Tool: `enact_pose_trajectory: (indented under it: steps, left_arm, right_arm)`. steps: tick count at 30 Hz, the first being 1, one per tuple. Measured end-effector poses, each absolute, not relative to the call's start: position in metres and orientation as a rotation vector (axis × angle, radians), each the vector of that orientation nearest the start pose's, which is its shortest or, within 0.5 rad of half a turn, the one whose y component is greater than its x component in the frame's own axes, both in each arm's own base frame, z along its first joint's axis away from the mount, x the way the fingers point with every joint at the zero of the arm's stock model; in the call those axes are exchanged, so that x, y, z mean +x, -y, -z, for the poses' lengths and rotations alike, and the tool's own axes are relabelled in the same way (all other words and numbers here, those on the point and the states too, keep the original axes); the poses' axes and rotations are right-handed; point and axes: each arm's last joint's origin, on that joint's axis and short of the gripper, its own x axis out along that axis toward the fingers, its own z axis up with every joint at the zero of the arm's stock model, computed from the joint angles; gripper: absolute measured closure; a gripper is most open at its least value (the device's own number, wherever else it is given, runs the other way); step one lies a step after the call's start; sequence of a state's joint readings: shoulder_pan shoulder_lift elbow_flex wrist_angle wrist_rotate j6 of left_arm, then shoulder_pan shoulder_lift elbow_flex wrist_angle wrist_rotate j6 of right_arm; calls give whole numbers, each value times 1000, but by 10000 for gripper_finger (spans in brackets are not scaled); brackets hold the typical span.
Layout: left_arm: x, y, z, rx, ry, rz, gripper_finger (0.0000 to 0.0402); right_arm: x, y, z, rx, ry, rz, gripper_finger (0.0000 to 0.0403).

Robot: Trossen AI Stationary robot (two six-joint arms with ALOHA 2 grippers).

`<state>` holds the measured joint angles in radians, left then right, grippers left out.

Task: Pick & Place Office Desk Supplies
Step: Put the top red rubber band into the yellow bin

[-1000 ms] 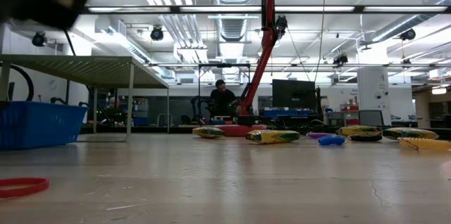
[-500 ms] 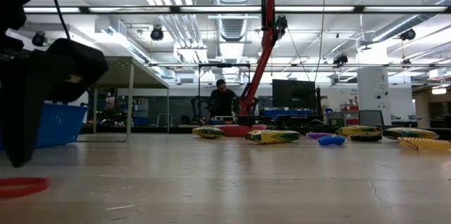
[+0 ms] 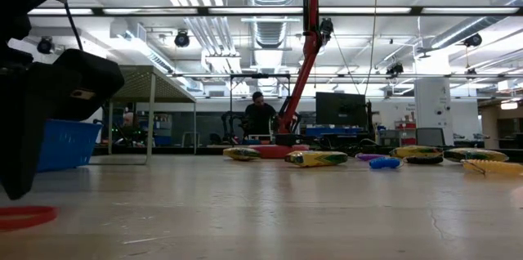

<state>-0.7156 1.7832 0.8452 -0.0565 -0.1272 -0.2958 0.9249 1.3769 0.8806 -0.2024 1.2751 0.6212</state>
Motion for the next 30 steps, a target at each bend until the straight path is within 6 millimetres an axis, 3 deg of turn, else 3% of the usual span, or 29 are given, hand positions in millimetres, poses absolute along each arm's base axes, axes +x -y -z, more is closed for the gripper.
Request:
enact_pose_trajectory:
  steps: [6,19,30]
  left_arm:
    - [244,208,-118,152,-989,394,235]
    - [245,208,-119,146,-980,396,390]
    - [247,209,-121,145,-965,389,400]
  right_arm:
    - [186,-200,-250,-15,-197,410,273]
    - [186,-200,-250,-15,-197,410,280]
    - [186,-200,-250,-16,-197,410,272]
